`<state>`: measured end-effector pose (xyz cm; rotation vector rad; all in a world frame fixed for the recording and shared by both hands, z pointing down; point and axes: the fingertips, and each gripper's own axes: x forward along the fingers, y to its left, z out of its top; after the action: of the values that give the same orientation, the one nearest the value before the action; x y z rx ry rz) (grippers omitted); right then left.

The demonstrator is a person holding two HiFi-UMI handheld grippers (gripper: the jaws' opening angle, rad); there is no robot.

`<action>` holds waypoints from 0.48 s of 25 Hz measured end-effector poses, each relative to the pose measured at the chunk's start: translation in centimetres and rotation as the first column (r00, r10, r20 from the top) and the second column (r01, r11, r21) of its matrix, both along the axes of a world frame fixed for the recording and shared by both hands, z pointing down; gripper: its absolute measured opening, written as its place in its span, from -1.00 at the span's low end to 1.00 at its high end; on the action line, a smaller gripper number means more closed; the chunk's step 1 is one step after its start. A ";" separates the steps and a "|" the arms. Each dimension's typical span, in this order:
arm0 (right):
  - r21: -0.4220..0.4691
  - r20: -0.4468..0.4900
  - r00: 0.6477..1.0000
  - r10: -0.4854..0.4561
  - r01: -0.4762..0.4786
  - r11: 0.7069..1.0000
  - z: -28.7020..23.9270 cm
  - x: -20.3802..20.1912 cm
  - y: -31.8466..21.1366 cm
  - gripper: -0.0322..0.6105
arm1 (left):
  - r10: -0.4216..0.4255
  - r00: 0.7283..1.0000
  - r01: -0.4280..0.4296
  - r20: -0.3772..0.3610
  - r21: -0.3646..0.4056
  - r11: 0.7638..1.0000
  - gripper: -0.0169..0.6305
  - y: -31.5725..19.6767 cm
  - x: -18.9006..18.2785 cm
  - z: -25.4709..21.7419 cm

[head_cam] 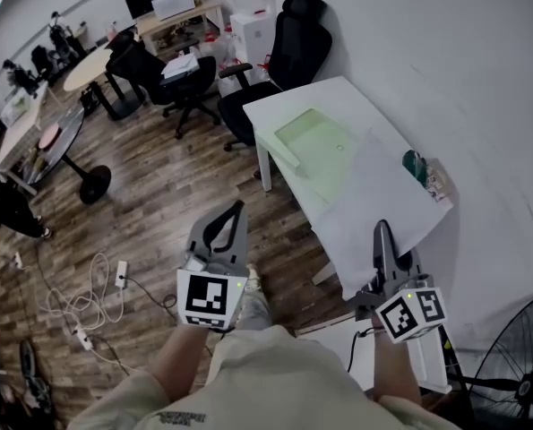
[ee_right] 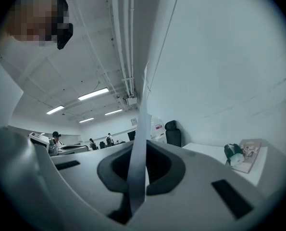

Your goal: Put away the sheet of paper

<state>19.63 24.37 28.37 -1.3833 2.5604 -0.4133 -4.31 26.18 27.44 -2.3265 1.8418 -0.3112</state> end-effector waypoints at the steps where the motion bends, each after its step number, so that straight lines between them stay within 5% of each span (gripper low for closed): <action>1: -0.009 -0.008 1.000 0.004 -0.004 1.000 0.4 -0.3 -0.9 -0.83 | -0.002 1.000 0.002 -0.004 -0.009 1.000 -0.89 -0.8 -0.5 0.4; 12: -0.138 -0.128 0.989 0.078 -0.096 0.986 6.4 -4.5 -12.2 -0.83 | 0.052 0.999 -0.052 -0.003 -0.121 0.991 -0.89 -12.3 -5.2 5.3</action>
<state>15.13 12.20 34.81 -1.6119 2.5983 -0.5237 -9.48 13.89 32.72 -2.4486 1.8067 -0.4281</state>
